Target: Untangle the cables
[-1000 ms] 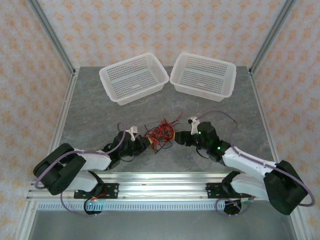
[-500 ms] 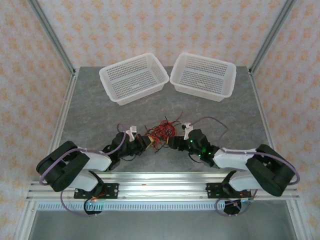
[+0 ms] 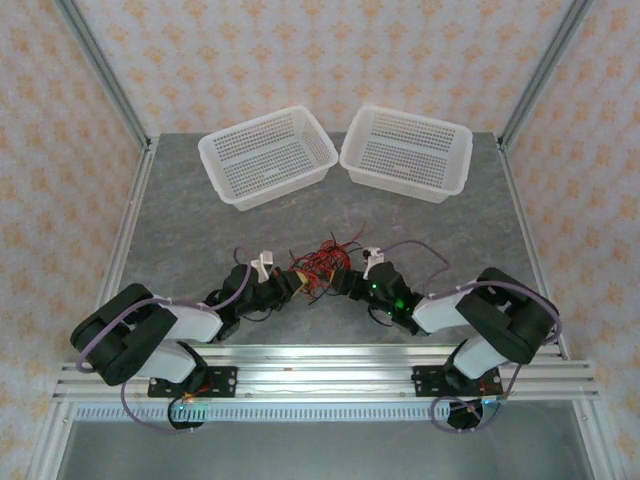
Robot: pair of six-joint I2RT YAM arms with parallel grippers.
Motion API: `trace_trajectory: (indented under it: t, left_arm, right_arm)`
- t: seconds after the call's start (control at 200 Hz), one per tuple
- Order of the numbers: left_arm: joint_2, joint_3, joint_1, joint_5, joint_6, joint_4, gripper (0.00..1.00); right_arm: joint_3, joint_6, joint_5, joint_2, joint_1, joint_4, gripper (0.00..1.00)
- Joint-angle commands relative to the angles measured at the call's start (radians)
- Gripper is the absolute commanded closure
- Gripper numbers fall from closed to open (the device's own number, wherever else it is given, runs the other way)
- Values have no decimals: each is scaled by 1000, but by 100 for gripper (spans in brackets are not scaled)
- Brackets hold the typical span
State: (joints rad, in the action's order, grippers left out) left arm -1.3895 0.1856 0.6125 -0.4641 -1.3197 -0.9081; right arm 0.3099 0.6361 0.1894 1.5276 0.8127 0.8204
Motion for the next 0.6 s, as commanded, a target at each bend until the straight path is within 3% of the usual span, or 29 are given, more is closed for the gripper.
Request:
trace_trajectory:
  t: [0.0,0.105,0.275,0.435,0.596]
  left_arm:
    - [10,2,-6,10,-4,-26,100]
    - [9,-1,-7,11,-7,-30,100]
    - [16,-2,-7,10,-9,-37,100]
    - [66,30,-7,17,56,78,100]
    - [179,156,-7,115,266,484,100]
  right_arm:
    - [27,38,-21,45,17,75,48]
    - [46,57,-4,103,18,114,60]
    - [80,56,-4,146,21,126,99]
    - [117,-92,-31,19,20,-96,100]
    - [236,-342,-33,-127,16,-560,100]
